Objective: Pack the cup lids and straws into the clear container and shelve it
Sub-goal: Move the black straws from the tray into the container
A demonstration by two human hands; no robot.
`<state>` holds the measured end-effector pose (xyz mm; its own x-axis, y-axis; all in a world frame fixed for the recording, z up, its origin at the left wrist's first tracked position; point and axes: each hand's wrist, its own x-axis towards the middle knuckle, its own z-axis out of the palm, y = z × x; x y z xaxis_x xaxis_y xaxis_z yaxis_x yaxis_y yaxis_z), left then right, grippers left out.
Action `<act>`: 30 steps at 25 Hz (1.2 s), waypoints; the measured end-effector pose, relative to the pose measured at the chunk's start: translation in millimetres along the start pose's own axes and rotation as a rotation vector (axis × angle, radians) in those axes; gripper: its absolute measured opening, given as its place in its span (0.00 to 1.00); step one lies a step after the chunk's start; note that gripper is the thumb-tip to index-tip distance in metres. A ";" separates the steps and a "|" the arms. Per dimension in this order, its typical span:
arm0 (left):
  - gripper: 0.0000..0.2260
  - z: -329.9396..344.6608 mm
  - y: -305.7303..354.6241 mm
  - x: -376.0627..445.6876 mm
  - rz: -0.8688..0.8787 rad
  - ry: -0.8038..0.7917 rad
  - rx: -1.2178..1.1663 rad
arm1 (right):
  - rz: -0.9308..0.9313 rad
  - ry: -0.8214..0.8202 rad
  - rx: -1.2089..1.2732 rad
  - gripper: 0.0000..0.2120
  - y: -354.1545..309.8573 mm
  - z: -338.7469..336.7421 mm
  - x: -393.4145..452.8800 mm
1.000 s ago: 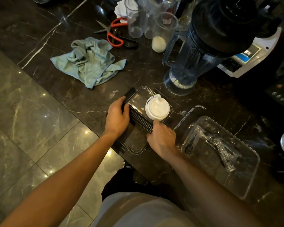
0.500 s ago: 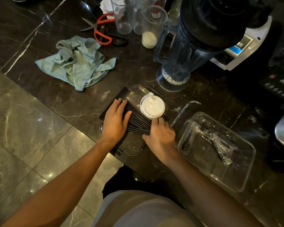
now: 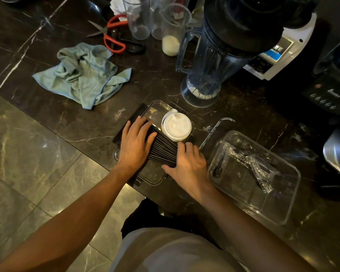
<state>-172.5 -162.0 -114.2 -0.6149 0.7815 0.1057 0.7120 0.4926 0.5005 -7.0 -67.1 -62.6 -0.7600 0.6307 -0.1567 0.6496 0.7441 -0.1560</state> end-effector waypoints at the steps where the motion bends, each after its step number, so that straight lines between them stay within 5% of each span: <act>1: 0.20 0.9 0.4 -1.6 0.012 0.013 0.005 | 0.001 -0.007 -0.003 0.37 0.1 -0.2 -0.3; 9: 0.38 -27.7 -8.2 -0.1 0.257 -0.279 0.009 | 0.069 -0.031 0.014 0.33 -3.4 0.0 5.7; 15: 0.41 -33.0 -14.2 12.7 0.325 -0.434 0.139 | 0.092 -0.028 -0.018 0.32 -6.9 1.6 8.5; 30: 0.44 -41.8 -6.2 34.1 0.384 -0.390 0.189 | 0.067 -0.048 0.026 0.35 -2.5 -12.1 6.6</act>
<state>-212.1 -154.4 -77.8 -0.1550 0.9835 -0.0933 0.9297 0.1772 0.3228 -13.9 -62.1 -51.4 -0.7132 0.6675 -0.2140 0.7000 0.6940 -0.1683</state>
